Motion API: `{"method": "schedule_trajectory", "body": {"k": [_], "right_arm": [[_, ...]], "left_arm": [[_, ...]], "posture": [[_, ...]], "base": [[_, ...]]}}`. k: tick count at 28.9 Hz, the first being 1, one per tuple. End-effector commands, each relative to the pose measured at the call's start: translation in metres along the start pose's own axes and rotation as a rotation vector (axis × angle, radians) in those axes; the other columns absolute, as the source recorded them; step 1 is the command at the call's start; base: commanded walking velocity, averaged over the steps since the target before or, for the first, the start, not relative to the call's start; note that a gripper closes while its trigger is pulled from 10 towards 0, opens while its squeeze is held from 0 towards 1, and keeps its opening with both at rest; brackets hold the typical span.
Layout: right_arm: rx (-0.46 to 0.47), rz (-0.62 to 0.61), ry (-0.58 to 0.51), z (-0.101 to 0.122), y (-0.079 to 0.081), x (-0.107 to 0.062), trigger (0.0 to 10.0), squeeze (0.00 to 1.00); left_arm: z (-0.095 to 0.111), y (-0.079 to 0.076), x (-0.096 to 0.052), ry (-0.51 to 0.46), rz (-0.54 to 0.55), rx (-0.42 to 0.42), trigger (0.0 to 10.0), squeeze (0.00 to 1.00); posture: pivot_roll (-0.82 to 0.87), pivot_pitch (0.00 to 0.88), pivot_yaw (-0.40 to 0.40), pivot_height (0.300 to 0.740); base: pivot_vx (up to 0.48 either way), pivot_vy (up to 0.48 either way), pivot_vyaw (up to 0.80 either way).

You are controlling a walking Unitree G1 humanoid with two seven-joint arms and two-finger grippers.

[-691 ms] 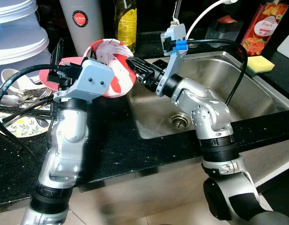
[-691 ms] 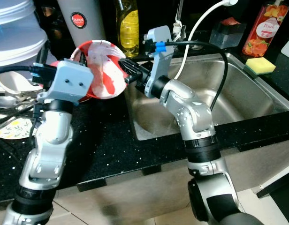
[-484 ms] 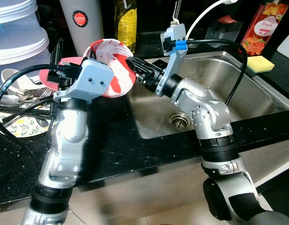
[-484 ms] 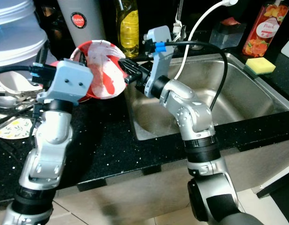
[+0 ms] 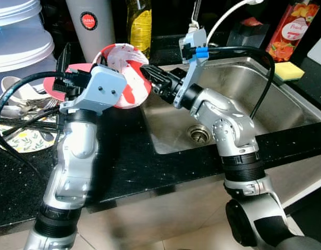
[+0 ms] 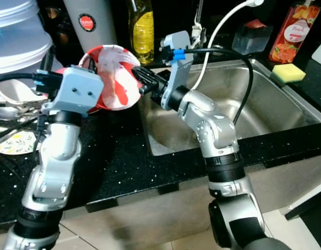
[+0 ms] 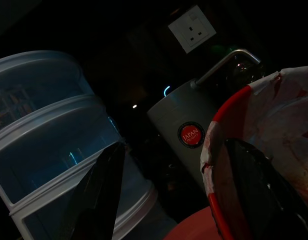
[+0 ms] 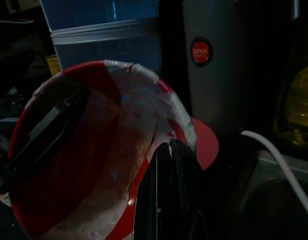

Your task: Kitchen organization

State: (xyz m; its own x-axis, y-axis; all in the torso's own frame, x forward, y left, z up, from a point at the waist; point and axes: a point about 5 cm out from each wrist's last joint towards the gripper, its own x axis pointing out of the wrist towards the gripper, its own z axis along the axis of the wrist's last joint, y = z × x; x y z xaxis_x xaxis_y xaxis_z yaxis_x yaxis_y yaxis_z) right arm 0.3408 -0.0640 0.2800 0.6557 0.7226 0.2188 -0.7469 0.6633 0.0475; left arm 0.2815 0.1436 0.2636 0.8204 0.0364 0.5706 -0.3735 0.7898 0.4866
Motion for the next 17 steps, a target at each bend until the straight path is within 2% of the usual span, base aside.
{"method": "schedule_trajectory", "body": {"k": [1, 2, 5, 6, 9, 12, 13, 14, 15, 17], "right_arm": [[-0.028, -0.054, 0.006, -0.001, -0.007, 0.000, 10.0, 0.00], [-0.023, -0.037, -0.013, 0.001, -0.006, -0.002, 0.0, 0.00], [-0.016, -0.015, -0.035, 0.002, -0.004, -0.004, 0.0, 0.00], [-0.031, -0.039, -0.032, 0.002, -0.006, -0.005, 10.0, 0.00], [-0.098, -0.110, -0.034, 0.001, -0.011, -0.006, 10.0, 0.00], [-0.095, -0.123, -0.037, 0.000, -0.013, -0.006, 10.0, 0.02], [-0.074, -0.102, -0.041, 0.000, -0.011, -0.006, 10.0, 1.00], [-0.060, -0.085, -0.044, 0.000, -0.010, -0.006, 10.0, 1.00], [-0.063, -0.092, -0.050, 0.001, -0.010, -0.005, 10.0, 1.00], [-0.063, -0.092, -0.050, 0.001, -0.010, -0.005, 10.0, 1.00]], "left_arm": [[0.002, 0.002, 0.002, -0.016, 0.019, -0.022, 10.0, 0.00], [0.000, 0.003, 0.002, -0.003, 0.025, -0.027, 10.0, 0.00], [-0.002, 0.004, 0.001, 0.011, 0.031, -0.031, 10.0, 0.00], [-0.005, 0.006, 0.001, 0.031, 0.045, -0.042, 10.0, 0.00], [-0.010, 0.011, 0.002, 0.071, 0.074, -0.065, 10.0, 0.00], [-0.011, 0.012, 0.002, 0.071, 0.076, -0.066, 10.0, 0.00], [-0.010, 0.012, 0.003, 0.069, 0.073, -0.072, 10.0, 0.66], [-0.010, 0.012, 0.003, 0.068, 0.071, -0.077, 10.0, 0.66], [-0.009, 0.012, 0.003, 0.064, 0.065, -0.083, 10.0, 1.00], [-0.009, 0.012, 0.003, 0.064, 0.065, -0.083, 10.0, 1.00]], "posture": [[-0.01, 0.000, -0.043, 0.740], [-0.01, 0.000, -0.041, 0.740], [-0.01, 0.000, -0.041, 0.740], [-0.01, 0.000, -0.039, 0.740], [-0.01, 0.000, -0.040, 0.740], [-0.01, 0.000, -0.040, 0.740], [0.00, 0.000, -0.039, 0.740], [0.00, 0.000, -0.039, 0.740], [-0.01, 0.000, -0.038, 0.740], [-0.01, 0.000, -0.038, 0.740]], "base": [[0.000, 0.000, 0.00], [0.000, 0.000, 0.00], [0.000, 0.000, 0.00], [0.000, 0.000, 0.00], [0.000, 0.000, 0.00], [0.000, 0.000, 0.00], [0.000, 0.000, 0.00], [0.000, 0.000, 0.00], [0.000, 0.000, 0.00], [0.000, 0.000, 0.00]]}}
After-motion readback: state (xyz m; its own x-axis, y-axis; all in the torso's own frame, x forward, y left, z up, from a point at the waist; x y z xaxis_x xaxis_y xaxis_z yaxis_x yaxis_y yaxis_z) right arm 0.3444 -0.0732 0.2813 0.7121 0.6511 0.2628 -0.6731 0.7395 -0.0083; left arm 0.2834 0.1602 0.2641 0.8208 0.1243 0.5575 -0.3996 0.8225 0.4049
